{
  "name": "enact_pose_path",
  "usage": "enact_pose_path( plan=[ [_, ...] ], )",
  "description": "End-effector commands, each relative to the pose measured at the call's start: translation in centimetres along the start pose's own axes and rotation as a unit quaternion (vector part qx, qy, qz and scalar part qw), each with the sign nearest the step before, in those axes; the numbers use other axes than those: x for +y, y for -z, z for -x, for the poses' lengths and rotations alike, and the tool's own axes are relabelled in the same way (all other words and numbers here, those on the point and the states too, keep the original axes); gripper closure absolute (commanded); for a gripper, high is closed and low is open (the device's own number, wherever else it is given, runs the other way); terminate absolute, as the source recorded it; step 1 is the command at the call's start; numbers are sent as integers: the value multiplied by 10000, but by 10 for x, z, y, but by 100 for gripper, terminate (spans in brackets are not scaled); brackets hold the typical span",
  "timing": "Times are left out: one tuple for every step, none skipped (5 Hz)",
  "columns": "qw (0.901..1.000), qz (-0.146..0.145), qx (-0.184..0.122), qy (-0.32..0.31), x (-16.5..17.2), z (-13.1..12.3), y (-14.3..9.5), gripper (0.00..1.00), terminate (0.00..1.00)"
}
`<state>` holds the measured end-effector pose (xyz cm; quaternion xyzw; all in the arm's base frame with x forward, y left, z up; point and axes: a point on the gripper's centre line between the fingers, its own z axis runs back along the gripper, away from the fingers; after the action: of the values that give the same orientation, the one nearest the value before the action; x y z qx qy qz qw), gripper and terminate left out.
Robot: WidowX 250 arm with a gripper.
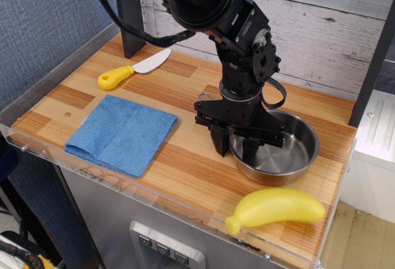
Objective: Place pot on top of blue cloth below yellow knife
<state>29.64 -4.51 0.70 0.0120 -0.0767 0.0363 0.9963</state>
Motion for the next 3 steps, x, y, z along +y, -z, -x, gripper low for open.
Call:
enact_pose_path(
  plan=[
    [9937, 7, -281, 1081, 1, -15, -12, 100, 0],
    [9851, 42, -248, 1702, 0, -20, -17, 100, 0],
    [9793, 223, -268, 1994, 0, -24, -27, 100, 0]
  ],
)
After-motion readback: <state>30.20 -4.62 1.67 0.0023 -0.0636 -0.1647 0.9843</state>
